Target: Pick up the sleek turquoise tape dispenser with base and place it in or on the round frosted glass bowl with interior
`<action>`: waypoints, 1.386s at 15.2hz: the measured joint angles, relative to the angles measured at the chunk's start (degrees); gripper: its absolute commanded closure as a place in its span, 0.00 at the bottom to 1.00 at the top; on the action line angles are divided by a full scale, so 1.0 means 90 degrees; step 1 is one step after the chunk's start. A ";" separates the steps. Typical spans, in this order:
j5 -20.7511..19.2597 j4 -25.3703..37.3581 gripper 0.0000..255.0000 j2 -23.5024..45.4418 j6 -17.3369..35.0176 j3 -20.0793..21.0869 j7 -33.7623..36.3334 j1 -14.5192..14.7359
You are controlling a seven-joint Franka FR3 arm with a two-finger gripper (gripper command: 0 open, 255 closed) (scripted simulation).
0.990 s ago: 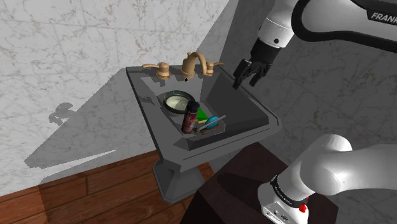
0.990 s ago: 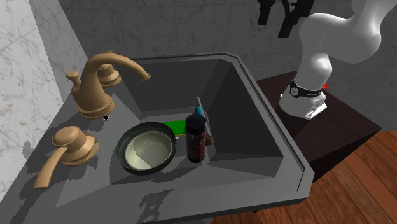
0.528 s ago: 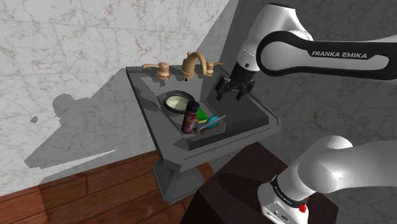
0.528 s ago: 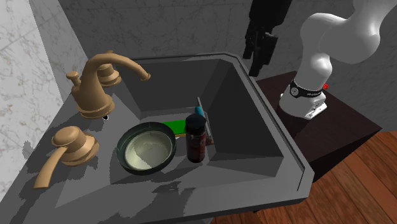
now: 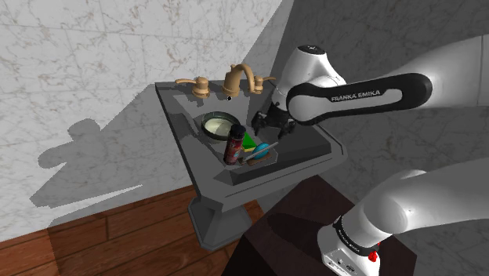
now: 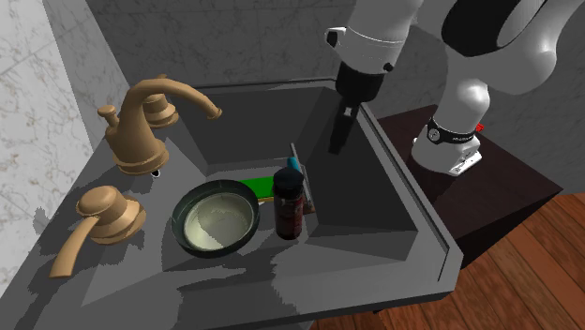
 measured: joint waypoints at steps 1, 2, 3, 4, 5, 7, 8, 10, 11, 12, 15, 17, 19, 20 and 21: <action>-0.0104 -0.0009 0.00 0.0232 0.0245 0.0101 0.0278 -0.0142; -0.0213 -0.0074 0.00 0.0452 0.0523 0.0225 0.0591 -0.0269; -0.0366 -0.0019 0.00 0.0709 0.0726 0.0355 0.0933 -0.0421; -0.0537 -0.0036 0.00 0.0950 0.0966 0.0482 0.1292 -0.0569; -0.0768 0.0011 0.00 0.1243 0.1196 0.0614 0.1688 -0.0745; -0.1311 0.0011 0.00 0.1744 0.1627 0.0821 0.2528 -0.1073; -0.1710 0.0139 0.00 0.2073 0.1905 0.0928 0.3046 -0.1268; -0.2601 0.0344 0.00 0.2698 0.2283 0.0996 0.4103 -0.1567; -0.3033 0.0380 0.00 0.2946 0.2272 0.0963 0.4641 -0.1622; -0.3311 0.0389 0.00 0.3101 0.2302 0.0897 0.4954 -0.1650; -0.3904 0.0491 0.00 0.3473 0.2407 0.0731 0.5491 -0.1638; -0.4278 0.0555 0.00 0.3712 0.2509 0.0603 0.5779 -0.1594; -0.4655 0.0655 0.00 0.3973 0.2605 0.0446 0.6047 -0.1534; -0.4790 0.0682 0.00 0.4059 0.2641 0.0389 0.6151 -0.1502; -0.4840 0.0679 0.00 0.4082 0.2661 0.0367 0.6190 -0.1491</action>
